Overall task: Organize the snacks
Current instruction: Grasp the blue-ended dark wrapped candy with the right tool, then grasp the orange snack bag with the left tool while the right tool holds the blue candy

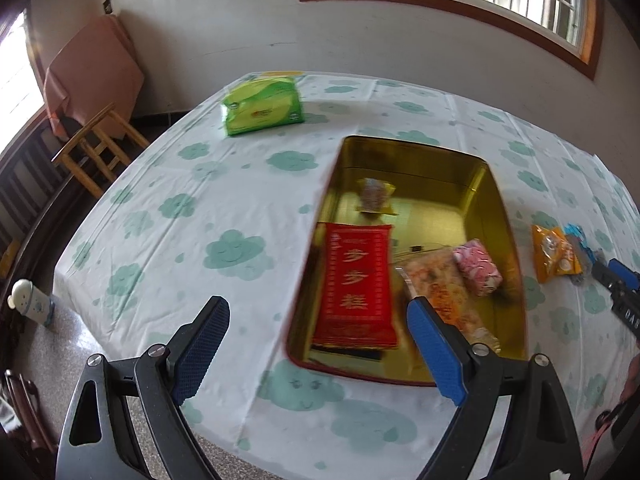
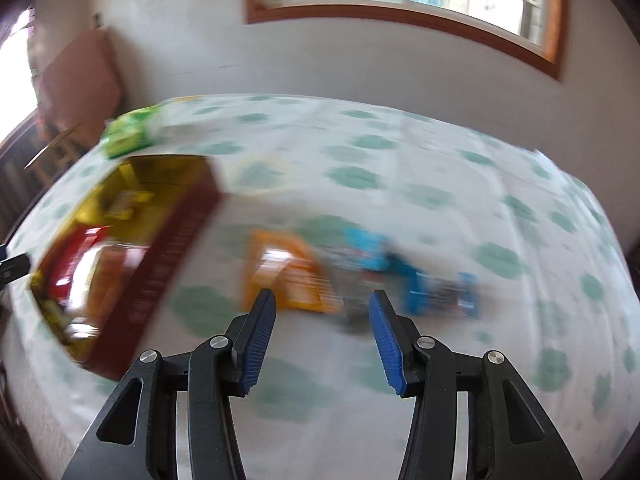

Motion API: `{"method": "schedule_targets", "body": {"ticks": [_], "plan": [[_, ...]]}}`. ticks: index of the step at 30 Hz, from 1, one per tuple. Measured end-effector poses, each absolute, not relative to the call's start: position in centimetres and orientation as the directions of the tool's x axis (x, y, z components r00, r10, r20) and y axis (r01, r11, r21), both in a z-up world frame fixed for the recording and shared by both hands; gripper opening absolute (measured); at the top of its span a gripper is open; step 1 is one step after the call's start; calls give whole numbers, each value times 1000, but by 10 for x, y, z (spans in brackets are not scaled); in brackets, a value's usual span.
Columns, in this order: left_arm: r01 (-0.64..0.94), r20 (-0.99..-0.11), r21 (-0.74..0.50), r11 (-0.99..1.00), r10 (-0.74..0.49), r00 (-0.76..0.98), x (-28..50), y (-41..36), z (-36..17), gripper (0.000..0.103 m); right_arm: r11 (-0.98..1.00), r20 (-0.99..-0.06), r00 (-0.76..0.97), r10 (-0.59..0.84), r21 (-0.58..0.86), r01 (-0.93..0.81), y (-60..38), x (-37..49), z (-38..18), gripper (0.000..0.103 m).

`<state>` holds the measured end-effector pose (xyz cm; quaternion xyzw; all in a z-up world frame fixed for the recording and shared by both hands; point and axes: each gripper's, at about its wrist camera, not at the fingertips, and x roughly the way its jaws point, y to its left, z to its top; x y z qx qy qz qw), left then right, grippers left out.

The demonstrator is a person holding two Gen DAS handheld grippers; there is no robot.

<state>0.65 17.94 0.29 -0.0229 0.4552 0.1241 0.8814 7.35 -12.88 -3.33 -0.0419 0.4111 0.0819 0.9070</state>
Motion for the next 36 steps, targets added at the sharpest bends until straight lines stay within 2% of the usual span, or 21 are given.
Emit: {"method": "schedule_targets", "body": {"ticks": [8,12,20,23,24,26,36], "plan": [[-141,-818,76,987,142,557,25,132,-2,88,999,-773,634,43,13,-51,-195,96,-51,52],[-89,-820,78,993,114,561,37,105,-2,89,999,-775,630,50,26,-48,-202,107,-60,60],[-13,-830,66,998,63,554,68,58,-6,88,992,-777,619,112,54,-111,-195,127,-75,60],[8,-833,71,997,55,551,77,44,-8,88,992,-773,623,120,65,-111,-195,130,-78,55],[12,-833,70,997,52,551,80,40,-8,88,991,-769,627,123,67,-113,-195,130,-78,46],[26,-833,65,998,40,551,85,30,-10,88,990,-768,626,137,81,-117,-196,128,-77,40],[80,-853,17,997,-27,521,102,-4,-25,88,988,-757,637,148,138,-66,-225,109,-77,36]]}}
